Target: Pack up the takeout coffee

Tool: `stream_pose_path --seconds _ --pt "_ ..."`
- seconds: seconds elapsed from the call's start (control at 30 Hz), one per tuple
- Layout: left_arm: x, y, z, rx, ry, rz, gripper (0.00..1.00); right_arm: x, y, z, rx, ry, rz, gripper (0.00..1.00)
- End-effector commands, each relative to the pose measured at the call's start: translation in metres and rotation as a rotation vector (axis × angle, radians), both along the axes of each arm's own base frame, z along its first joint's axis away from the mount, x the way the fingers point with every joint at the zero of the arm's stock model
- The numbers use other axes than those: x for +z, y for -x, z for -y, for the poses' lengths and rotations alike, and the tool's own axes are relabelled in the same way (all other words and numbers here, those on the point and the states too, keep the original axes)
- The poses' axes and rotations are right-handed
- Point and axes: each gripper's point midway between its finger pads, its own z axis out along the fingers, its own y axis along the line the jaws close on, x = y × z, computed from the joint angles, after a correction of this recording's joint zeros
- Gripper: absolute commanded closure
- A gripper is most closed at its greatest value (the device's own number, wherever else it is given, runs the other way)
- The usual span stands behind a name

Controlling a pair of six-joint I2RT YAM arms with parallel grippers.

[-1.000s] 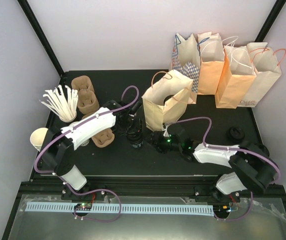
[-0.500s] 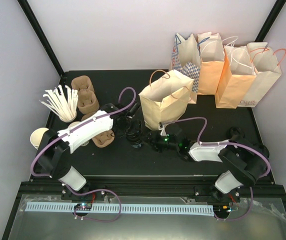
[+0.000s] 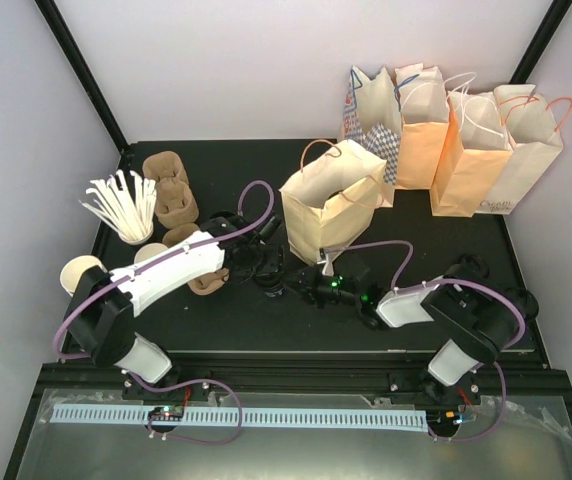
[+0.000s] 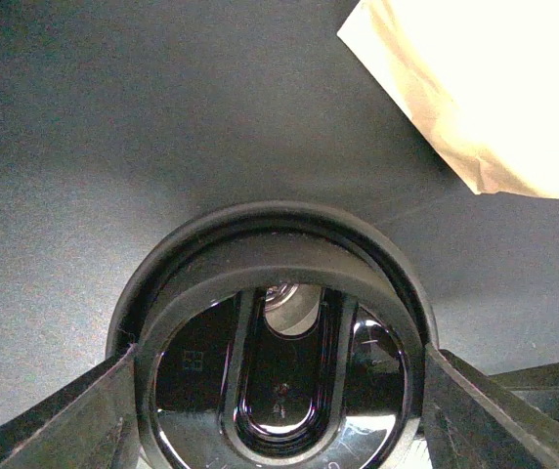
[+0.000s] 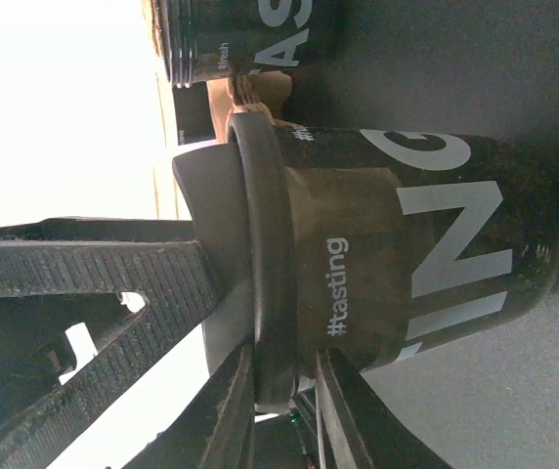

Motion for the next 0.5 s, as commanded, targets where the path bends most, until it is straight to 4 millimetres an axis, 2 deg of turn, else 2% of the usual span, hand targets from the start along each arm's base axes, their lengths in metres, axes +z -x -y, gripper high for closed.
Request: stream_pose_path --seconds 0.0,0.27,0.47 --pt "-0.037 0.026 -0.011 -0.024 -0.09 -0.105 0.42 -0.068 0.019 0.024 -0.017 0.155 -0.127 0.79" --pt "-0.049 0.034 -0.011 -0.043 -0.114 -0.122 0.42 -0.106 0.041 0.037 -0.005 0.221 -0.212 0.78" --pt "-0.052 0.037 -0.009 -0.051 -0.117 -0.125 0.42 -0.126 0.055 0.05 -0.02 0.253 -0.28 0.78"
